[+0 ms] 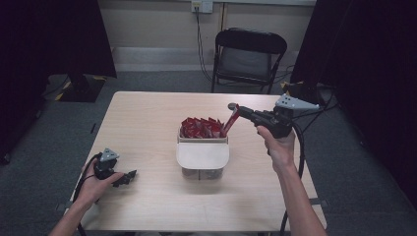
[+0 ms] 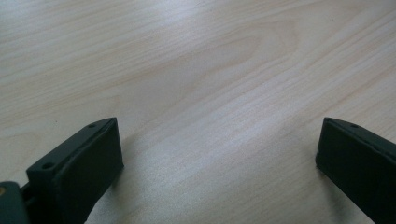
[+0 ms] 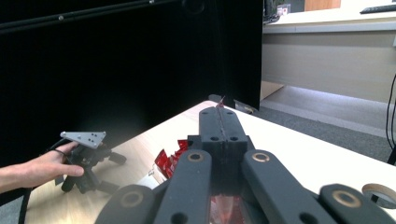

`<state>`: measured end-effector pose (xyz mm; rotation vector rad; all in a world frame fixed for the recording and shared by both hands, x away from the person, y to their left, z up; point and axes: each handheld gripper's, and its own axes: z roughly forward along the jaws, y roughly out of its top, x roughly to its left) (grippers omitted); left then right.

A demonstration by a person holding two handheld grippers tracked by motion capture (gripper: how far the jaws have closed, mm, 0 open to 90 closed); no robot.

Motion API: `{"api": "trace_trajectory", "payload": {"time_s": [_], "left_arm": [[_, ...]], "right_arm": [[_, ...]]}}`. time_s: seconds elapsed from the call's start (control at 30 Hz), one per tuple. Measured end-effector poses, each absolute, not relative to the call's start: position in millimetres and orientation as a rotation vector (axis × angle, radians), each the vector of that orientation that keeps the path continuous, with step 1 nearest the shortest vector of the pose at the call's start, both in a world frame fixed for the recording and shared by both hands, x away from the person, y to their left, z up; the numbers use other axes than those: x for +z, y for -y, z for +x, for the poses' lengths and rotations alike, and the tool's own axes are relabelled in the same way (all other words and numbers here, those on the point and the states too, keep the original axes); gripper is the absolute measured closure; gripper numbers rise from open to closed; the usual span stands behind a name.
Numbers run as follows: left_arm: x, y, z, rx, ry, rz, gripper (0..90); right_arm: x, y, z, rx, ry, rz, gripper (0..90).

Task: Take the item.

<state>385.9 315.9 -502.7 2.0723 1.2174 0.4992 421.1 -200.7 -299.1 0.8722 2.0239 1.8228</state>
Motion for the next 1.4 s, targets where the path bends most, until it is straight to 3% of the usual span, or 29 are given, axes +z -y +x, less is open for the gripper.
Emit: {"api": "trace_trajectory", "payload": {"time_s": [0.87, 1.4], "left_arm": [[-503, -316, 386, 0.499, -1.217, 2.073, 0.0], [-503, -316, 386, 0.499, -1.217, 2.073, 0.0]], "right_arm": [[-289, 231, 415, 1.833, -1.92, 0.92, 90.0], [-308, 245, 427, 1.741, -1.921, 0.991, 90.0]]}}
